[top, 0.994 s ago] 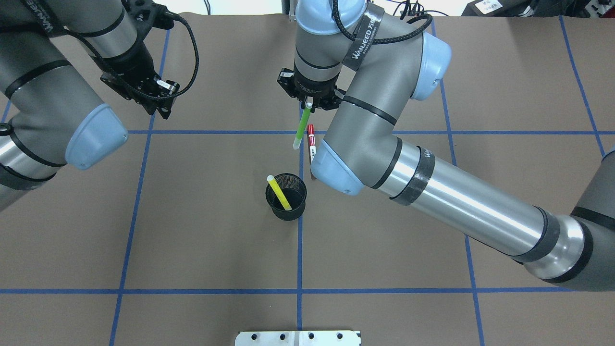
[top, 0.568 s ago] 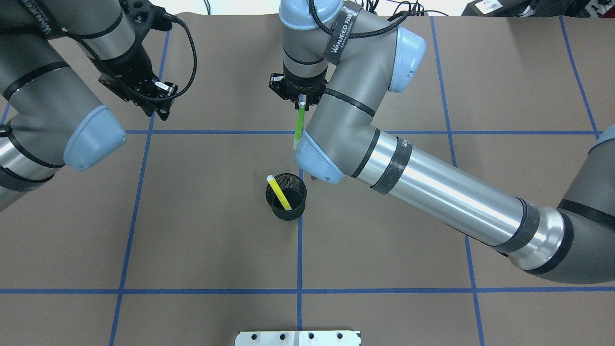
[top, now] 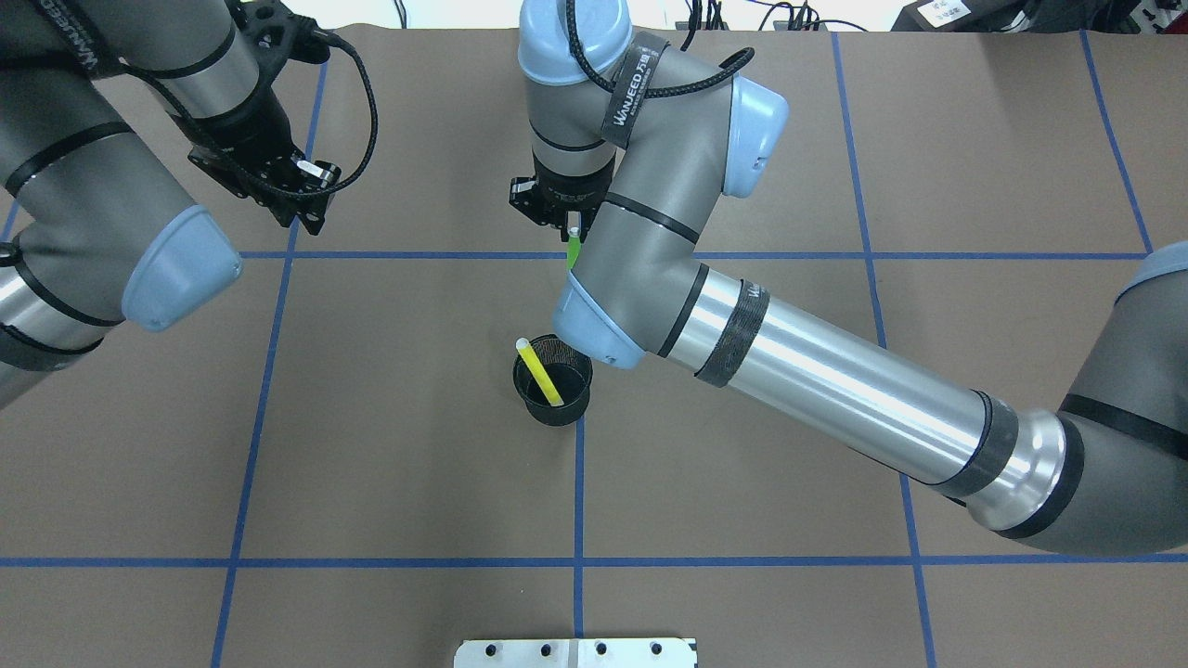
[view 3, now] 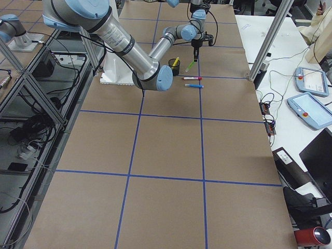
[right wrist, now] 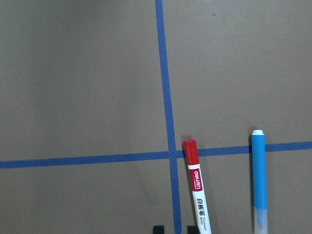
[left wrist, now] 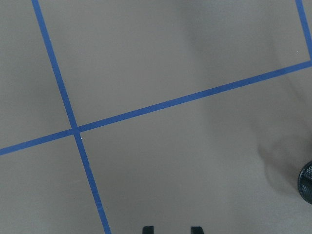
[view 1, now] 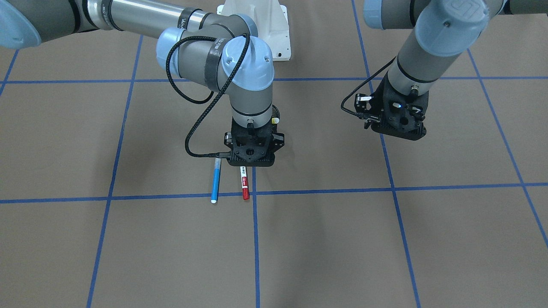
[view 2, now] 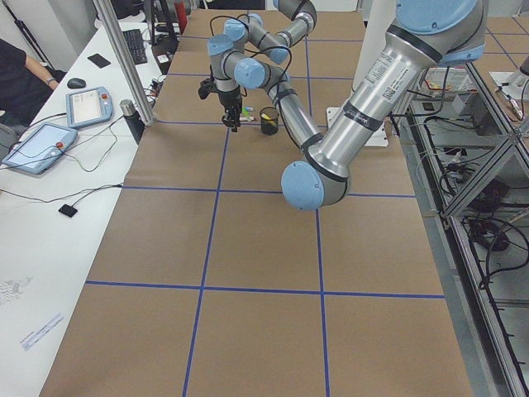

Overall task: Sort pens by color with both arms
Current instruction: 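Lay the green highlighter beside the red-capped marker with the right gripper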

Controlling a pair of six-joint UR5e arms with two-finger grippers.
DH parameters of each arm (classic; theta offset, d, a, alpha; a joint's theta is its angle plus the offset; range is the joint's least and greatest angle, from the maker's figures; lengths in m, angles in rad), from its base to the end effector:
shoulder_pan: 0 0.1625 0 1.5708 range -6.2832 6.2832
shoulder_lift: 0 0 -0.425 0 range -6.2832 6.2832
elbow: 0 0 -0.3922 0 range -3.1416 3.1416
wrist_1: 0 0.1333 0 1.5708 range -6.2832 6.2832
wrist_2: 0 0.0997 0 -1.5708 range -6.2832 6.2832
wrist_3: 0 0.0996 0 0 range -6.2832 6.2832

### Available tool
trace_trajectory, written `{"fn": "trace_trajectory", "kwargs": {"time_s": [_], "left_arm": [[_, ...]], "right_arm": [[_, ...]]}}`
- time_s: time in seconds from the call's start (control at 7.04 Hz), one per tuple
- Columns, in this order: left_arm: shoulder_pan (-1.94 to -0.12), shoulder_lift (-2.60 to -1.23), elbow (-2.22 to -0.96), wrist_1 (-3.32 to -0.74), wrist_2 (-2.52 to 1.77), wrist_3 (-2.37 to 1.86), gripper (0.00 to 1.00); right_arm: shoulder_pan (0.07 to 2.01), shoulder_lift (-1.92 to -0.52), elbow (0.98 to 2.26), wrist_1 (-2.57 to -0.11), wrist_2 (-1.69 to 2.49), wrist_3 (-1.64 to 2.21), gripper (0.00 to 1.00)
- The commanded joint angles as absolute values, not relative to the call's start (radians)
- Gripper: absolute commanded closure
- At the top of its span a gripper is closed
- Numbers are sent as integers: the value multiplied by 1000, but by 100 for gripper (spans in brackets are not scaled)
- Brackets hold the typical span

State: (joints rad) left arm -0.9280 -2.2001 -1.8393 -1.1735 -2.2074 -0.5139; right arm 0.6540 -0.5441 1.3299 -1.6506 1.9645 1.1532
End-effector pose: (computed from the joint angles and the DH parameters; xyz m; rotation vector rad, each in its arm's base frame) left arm 0.3127 -0.5411 0.2218 0.0643 0.7878 0.2814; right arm -0.5583 -0.5478 0.1104 0.0314 -0.7912 0.0850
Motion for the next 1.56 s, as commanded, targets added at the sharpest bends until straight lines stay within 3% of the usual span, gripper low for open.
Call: {"fn": "trace_trajectory", "kwargs": {"time_s": [0.0, 0.14, 0.28, 0.43, 0.57, 0.71, 0.99, 1.42], "left_arm": [[-928, -2200, -1839, -1173, -2207, -514, 62], [-928, -2200, -1839, -1173, -2207, -514, 61], [-928, -2200, -1841, -1173, -2207, -514, 61], [-930, -2200, -1841, -1173, -2207, -514, 61], [-928, -2200, -1842, -1173, -2207, -515, 61], [-928, -2200, -1842, -1173, -2207, -515, 61], [-928, -2204, -1841, -1173, -2210, -517, 61], [-881, -2233, -1771, -1280, -2215, -698, 61]], "right_arm": [[629, -551, 1324, -1651, 1962, 1154, 100], [627, -555, 1324, -1651, 1962, 1152, 100], [626, -557, 1325, -1651, 1962, 1151, 91], [627, -557, 1325, -1649, 1954, 1149, 34], [627, -557, 1325, -1649, 1953, 1143, 21], [629, -555, 1325, -1643, 1951, 1140, 1], [667, -558, 1338, -1626, 1959, 1099, 1], [779, -730, 1472, -1628, 2075, 899, 1]]}}
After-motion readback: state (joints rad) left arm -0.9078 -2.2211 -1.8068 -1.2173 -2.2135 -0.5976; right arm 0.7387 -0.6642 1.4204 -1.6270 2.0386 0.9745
